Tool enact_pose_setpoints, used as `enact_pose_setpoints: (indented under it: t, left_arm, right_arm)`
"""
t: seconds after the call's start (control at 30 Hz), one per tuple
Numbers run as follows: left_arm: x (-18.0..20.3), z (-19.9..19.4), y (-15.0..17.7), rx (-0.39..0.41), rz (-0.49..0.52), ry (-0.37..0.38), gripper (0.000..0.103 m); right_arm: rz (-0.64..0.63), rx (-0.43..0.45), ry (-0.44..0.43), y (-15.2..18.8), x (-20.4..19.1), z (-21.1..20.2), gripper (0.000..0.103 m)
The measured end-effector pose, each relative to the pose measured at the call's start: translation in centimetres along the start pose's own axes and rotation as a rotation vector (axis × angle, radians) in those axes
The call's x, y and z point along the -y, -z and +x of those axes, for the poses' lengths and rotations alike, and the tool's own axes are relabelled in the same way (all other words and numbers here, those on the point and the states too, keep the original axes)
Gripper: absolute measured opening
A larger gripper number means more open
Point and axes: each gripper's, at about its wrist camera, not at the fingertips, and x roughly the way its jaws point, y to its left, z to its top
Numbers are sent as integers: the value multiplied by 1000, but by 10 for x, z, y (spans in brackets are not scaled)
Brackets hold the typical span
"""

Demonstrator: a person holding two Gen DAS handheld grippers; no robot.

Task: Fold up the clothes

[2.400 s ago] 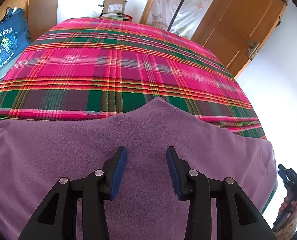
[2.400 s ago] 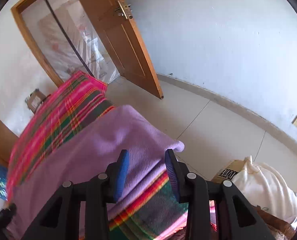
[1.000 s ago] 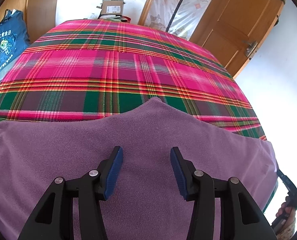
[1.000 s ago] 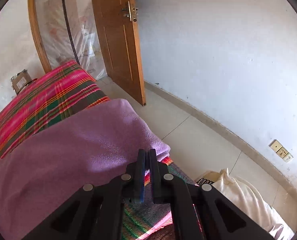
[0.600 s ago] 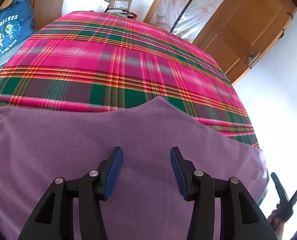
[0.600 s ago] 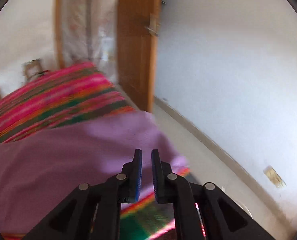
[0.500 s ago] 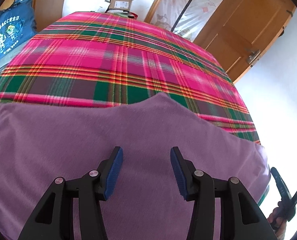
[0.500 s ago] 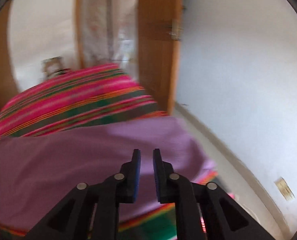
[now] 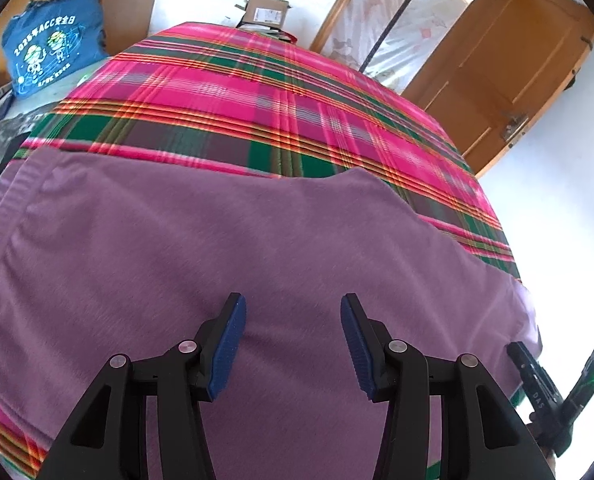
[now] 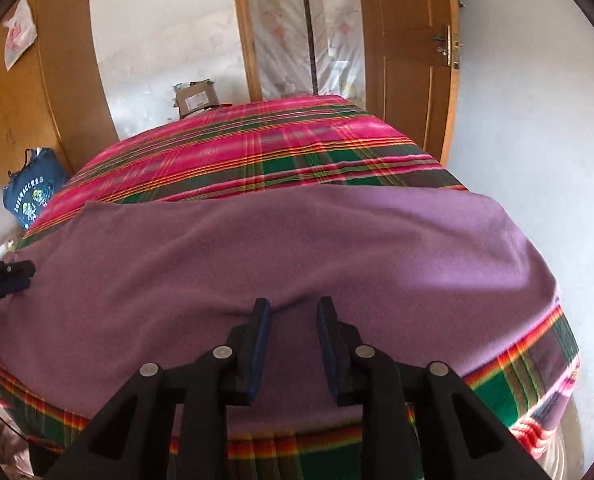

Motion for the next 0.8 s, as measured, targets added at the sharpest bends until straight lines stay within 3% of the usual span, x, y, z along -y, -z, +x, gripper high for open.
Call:
enact_pose_setpoints:
  t: [0.13,0.37,0.8]
  left_arm:
    - [-5,-6,6,6,-2,0,51]
    - [-14,-19,19,19,-8,15,51]
    - [-46,-49,44,73,-57,31,51]
  right_arm:
    - [-39,20,34,11,-6,-9,31]
    - [-30,24,6,25,1,-27,32]
    - [-40,25,46,35,-2,-37,32]
